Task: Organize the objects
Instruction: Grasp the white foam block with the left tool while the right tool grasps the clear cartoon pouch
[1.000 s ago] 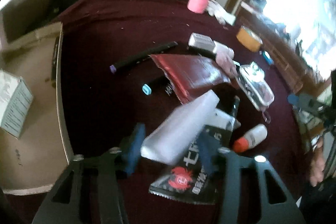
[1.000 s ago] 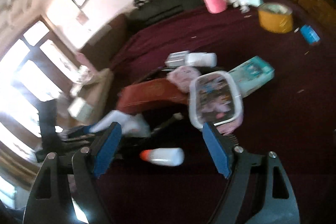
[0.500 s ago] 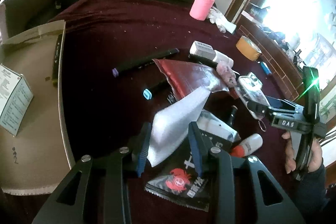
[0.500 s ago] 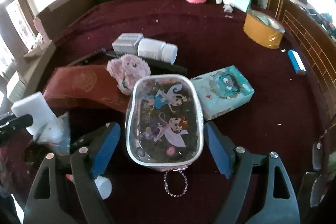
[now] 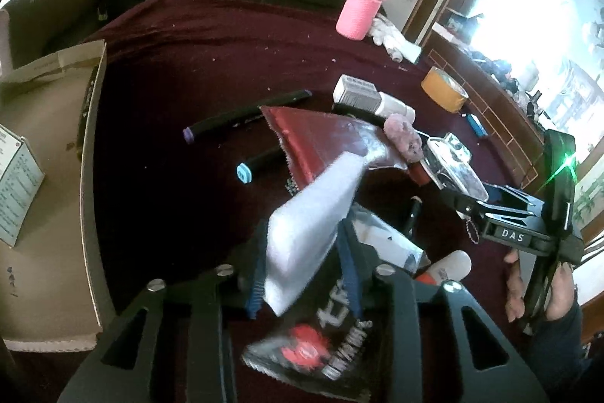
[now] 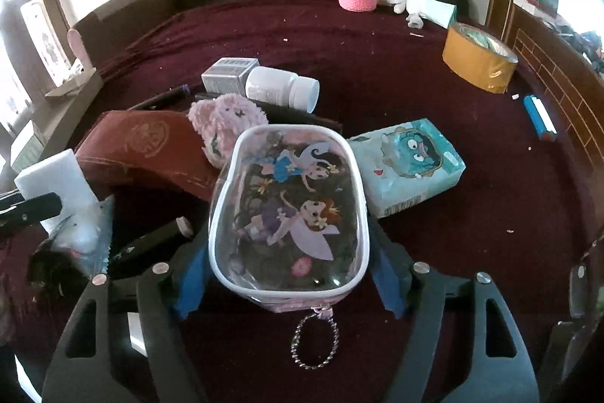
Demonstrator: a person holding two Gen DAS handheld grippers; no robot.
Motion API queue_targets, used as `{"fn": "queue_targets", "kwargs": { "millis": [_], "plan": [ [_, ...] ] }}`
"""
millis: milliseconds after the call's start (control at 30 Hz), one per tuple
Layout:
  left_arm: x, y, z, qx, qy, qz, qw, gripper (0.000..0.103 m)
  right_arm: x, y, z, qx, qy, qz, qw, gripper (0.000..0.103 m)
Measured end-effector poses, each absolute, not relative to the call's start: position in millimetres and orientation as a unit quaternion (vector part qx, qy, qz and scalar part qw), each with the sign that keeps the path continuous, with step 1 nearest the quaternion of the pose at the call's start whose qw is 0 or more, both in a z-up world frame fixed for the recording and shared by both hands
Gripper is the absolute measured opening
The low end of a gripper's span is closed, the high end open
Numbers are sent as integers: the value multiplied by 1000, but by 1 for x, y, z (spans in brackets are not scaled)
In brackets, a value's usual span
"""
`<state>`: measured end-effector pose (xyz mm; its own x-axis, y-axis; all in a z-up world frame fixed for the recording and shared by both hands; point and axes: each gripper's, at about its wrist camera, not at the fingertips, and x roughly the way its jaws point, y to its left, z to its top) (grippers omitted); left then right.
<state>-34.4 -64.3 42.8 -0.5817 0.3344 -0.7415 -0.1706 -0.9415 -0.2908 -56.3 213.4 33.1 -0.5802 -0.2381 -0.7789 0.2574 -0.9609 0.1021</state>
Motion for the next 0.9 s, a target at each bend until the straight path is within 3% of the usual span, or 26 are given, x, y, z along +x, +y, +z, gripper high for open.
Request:
{"fn": "queue_targets", "kwargs": {
  "millis": [133, 233, 900],
  "plan": [
    [-29, -63, 48, -430, -105, 884, 151, 13, -53, 217, 37, 433, -6, -889, 147, 72],
    [-23, -66, 57, -419, -109, 890, 144, 12, -49, 220, 45, 419, -14, -895, 151, 72],
    [7, -91, 101, -371, -134, 909, 131, 12, -36, 229, 64, 377, -51, -912, 151, 72]
  ]
}}
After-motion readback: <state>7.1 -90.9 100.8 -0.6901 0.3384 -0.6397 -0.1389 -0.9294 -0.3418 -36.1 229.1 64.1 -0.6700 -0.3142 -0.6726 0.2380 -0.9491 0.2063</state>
